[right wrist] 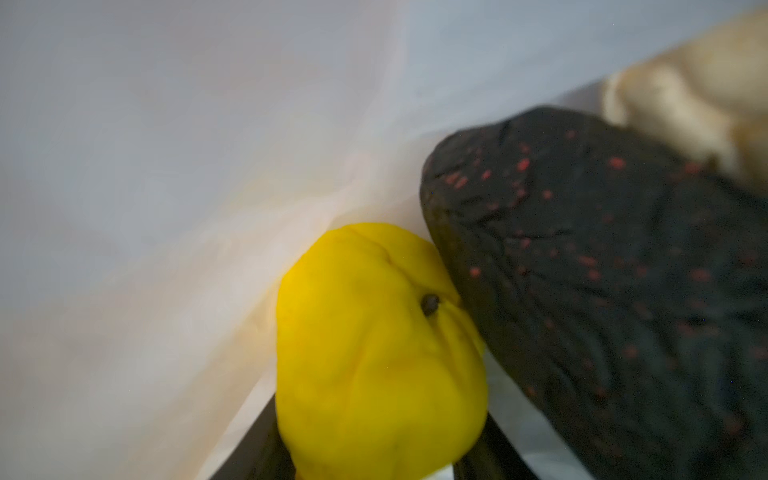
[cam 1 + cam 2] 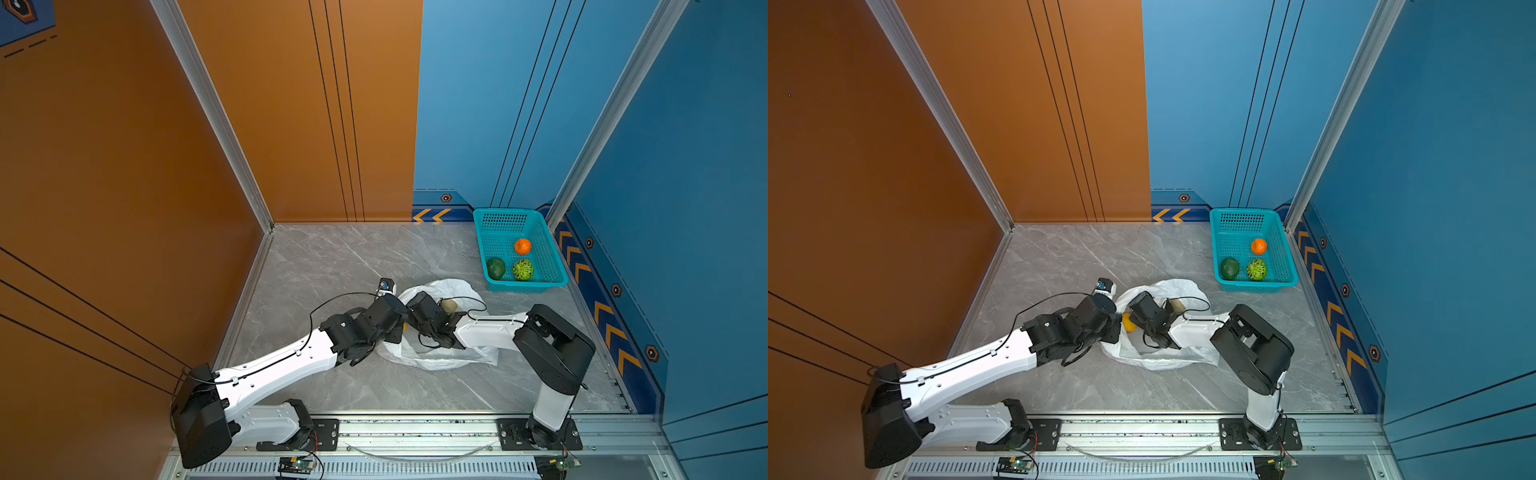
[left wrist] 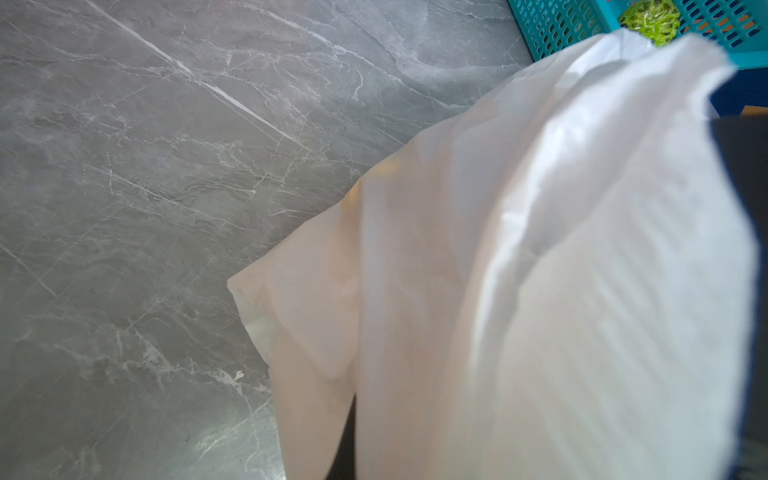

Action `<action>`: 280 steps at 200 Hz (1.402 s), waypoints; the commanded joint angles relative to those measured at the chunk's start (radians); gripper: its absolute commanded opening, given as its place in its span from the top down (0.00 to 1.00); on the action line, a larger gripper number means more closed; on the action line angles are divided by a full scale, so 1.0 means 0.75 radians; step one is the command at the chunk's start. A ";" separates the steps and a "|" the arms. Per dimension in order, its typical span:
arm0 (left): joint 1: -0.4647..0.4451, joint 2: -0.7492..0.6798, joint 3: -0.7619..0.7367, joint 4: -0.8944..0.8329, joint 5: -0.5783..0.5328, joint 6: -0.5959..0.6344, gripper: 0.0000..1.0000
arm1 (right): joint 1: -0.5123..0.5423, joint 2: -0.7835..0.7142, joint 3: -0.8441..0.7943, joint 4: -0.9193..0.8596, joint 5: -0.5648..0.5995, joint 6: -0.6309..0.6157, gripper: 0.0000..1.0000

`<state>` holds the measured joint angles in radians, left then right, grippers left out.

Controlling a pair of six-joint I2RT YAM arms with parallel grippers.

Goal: Untie the knot of the plastic bag and take out the fruit
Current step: 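Grasp the bright yellow fruit in the bag with the right gripper, then lift the yellow fruit out and carry it to the teal basket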

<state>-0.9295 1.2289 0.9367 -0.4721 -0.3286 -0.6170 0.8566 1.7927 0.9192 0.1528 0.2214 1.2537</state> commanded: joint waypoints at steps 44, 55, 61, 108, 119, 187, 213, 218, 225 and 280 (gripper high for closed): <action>-0.003 0.004 0.001 -0.030 -0.029 0.009 1.00 | 0.050 -0.362 -0.048 -0.373 -0.004 -0.136 0.56; 0.000 0.007 0.010 -0.029 -0.035 0.014 1.00 | 0.063 -0.409 -0.046 -0.440 -0.011 -0.162 0.56; 0.002 0.009 0.015 -0.031 -0.038 0.018 1.00 | 0.068 -0.430 -0.040 -0.481 -0.019 -0.175 0.56; 0.016 0.024 0.041 -0.031 -0.047 0.030 1.00 | 0.111 -0.529 0.012 -0.730 -0.126 -0.293 0.57; 0.018 0.031 0.048 -0.032 -0.048 0.031 1.00 | 0.133 -0.546 0.032 -0.780 -0.138 -0.319 0.57; 0.027 0.055 0.074 -0.040 -0.048 0.041 1.00 | 0.267 -0.719 0.176 -1.069 -0.119 -0.439 0.57; 0.029 0.056 0.076 -0.042 -0.047 0.037 1.00 | 0.261 -0.784 0.248 -1.188 -0.115 -0.464 0.57; 0.030 0.054 0.076 -0.041 -0.050 0.036 1.00 | 0.256 -0.795 0.267 -1.212 -0.111 -0.473 0.57; 0.028 0.055 0.075 -0.043 -0.050 0.034 1.00 | 0.243 -0.810 0.293 -1.246 -0.111 -0.490 0.57; 0.030 0.058 0.074 -0.041 -0.046 0.034 1.00 | -0.071 -0.914 0.490 -1.371 -0.239 -0.634 0.56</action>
<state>-0.9195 1.2648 0.9619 -0.4808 -0.3439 -0.6014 0.9054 1.1526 1.2312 -0.7937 0.0986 0.8551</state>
